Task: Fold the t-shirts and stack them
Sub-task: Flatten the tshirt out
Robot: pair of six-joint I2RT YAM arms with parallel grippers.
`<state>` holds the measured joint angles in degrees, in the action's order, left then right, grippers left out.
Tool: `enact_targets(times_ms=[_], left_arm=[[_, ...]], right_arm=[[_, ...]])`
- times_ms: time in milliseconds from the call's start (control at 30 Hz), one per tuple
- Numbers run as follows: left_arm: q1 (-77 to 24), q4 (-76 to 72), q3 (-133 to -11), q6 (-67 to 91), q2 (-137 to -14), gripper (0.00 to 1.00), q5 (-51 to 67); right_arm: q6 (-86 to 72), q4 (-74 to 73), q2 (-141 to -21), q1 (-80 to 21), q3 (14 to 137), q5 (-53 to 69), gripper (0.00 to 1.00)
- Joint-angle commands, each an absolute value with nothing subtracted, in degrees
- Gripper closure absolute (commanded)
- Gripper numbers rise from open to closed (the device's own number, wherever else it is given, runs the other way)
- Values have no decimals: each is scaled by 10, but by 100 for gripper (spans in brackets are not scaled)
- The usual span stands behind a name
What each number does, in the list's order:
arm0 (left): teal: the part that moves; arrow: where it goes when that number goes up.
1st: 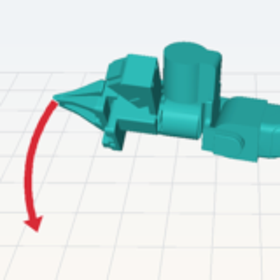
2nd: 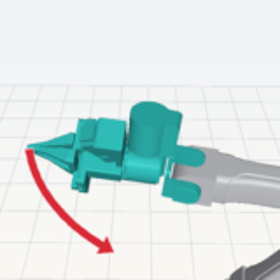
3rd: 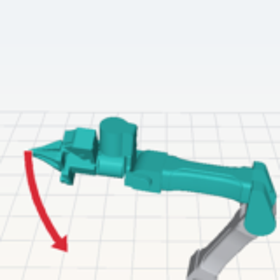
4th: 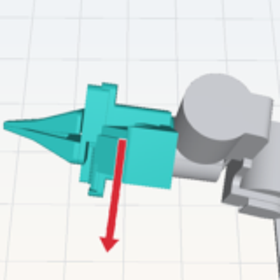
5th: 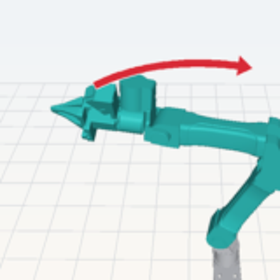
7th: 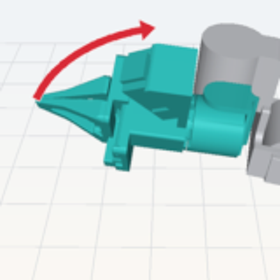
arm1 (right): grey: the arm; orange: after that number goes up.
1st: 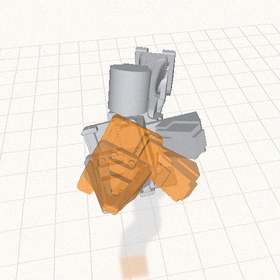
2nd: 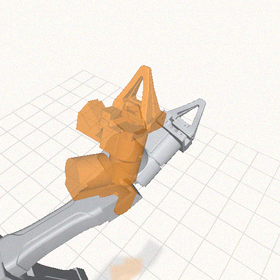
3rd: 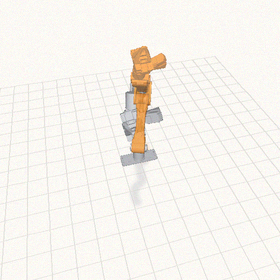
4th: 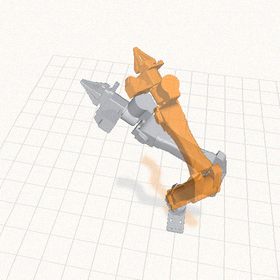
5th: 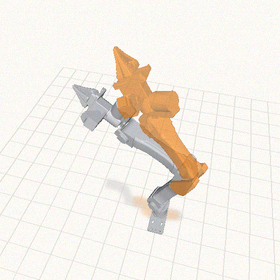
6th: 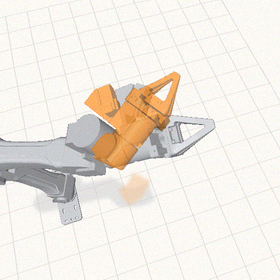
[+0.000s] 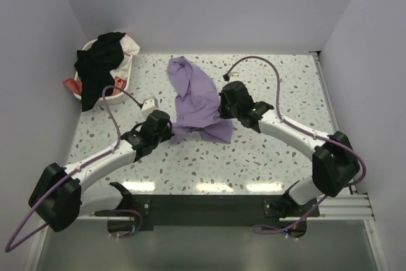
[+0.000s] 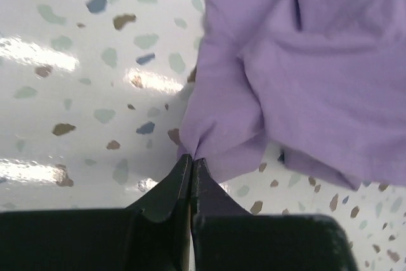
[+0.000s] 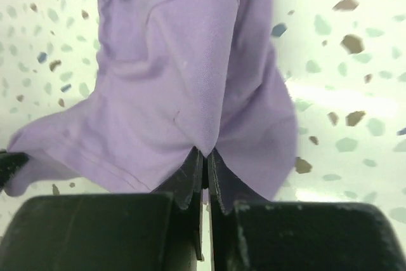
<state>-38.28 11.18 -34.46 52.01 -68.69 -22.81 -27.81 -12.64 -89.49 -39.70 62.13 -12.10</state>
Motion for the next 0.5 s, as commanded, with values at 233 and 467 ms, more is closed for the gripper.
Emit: enact_targets(times_ms=[233, 467], left_arm=[[-266, 193, -508, 483, -628, 100, -256], [-161, 227, -675, 416, -662, 100, -209]], right_arm=[[-233, -260, -730, -298, 693, -164, 100], [-210, -337, -651, -251, 758, -214, 100]])
